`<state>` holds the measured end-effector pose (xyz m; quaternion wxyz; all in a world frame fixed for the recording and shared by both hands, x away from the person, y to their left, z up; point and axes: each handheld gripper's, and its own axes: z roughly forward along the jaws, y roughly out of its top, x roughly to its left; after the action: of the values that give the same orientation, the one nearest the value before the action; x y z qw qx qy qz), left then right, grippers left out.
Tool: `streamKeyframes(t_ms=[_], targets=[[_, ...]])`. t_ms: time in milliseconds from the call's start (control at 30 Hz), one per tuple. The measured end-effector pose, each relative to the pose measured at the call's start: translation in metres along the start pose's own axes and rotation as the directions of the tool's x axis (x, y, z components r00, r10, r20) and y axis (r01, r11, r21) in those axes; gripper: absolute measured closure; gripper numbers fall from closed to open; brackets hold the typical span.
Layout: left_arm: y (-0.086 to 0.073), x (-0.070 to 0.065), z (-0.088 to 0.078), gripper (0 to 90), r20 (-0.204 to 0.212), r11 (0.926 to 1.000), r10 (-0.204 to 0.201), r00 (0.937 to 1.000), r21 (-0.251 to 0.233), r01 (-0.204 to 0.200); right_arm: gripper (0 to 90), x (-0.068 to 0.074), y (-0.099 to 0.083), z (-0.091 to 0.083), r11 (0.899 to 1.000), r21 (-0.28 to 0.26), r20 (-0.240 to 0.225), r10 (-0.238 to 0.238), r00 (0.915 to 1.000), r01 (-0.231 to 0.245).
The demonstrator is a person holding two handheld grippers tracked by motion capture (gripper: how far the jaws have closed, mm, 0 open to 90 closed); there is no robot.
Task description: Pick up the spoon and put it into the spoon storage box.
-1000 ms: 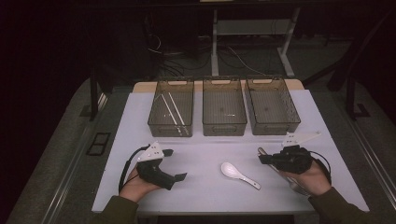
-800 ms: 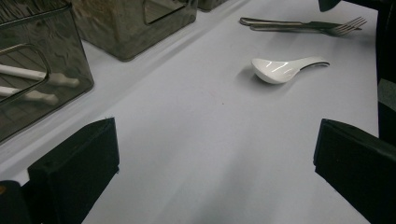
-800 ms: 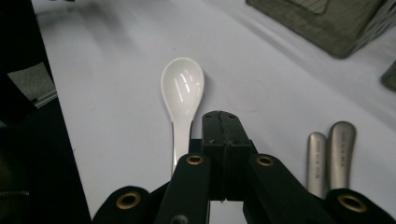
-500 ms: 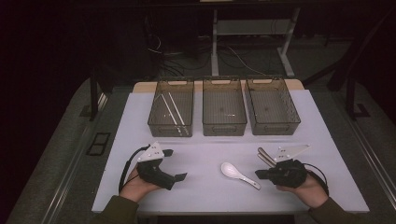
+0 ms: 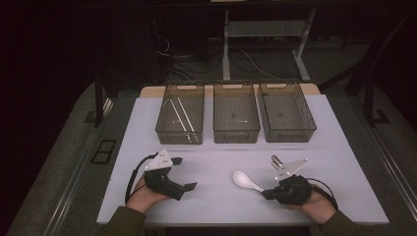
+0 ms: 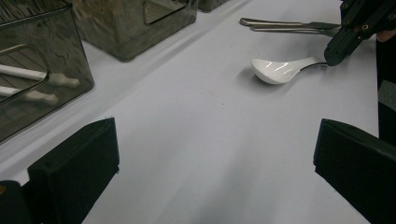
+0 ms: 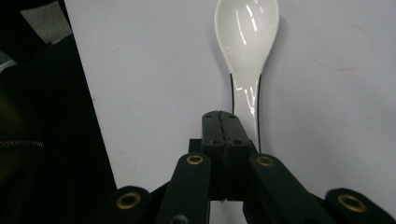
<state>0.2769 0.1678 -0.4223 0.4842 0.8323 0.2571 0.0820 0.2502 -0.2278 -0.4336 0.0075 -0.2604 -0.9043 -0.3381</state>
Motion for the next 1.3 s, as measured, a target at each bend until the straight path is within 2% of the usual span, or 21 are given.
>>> streamKeyframes(t_ms=[100,333,667,800,967,1033,1233,1300], targets=[[0.0,0.0,0.0,0.0,0.001,1.0,-0.003,1.0,0.0,0.003,89.5,0.001,0.0,0.004,1.0,0.026,0.001,-0.007,1.0,0.007],[0.0,-0.001,0.0,0.0,0.001,1.0,0.003,1.0,0.0,-0.003,89.5,0.0,0.0,0.004,0.999,0.035,0.03,-0.021,0.9993,0.02],[0.0,-0.001,0.001,0.0,0.004,1.0,0.0,1.0,-0.003,0.0,89.5,-0.015,0.0,0.001,1.0,0.023,0.093,-0.001,0.9957,-0.001],[0.001,-0.001,0.0,0.0,0.003,1.0,0.0,1.0,-0.002,0.0,89.5,-0.021,-0.001,0.0,1.0,0.014,0.095,0.009,0.9954,-0.011],[0.001,-0.001,0.0,0.0,0.003,1.0,0.007,1.0,-0.004,-0.007,89.5,-0.023,-0.001,-0.002,1.0,0.005,0.088,0.017,0.996,-0.018],[0.001,-0.001,0.0,0.0,0.002,1.0,0.001,1.0,-0.004,-0.001,86.8,-0.023,0.0,-0.006,1.0,-0.012,0.079,0.023,0.9966,-0.023],[0.001,-0.001,0.0,0.0,0.003,1.0,0.003,1.0,-0.005,-0.003,69.7,-0.027,0.006,-0.012,0.997,-0.065,0.045,0.052,0.9976,-0.049],[0.001,-0.001,0.0,0.0,0.002,1.0,0.001,1.0,-0.003,-0.001,64.2,-0.028,0.009,-0.012,0.996,-0.077,0.039,0.049,0.998,-0.046]])
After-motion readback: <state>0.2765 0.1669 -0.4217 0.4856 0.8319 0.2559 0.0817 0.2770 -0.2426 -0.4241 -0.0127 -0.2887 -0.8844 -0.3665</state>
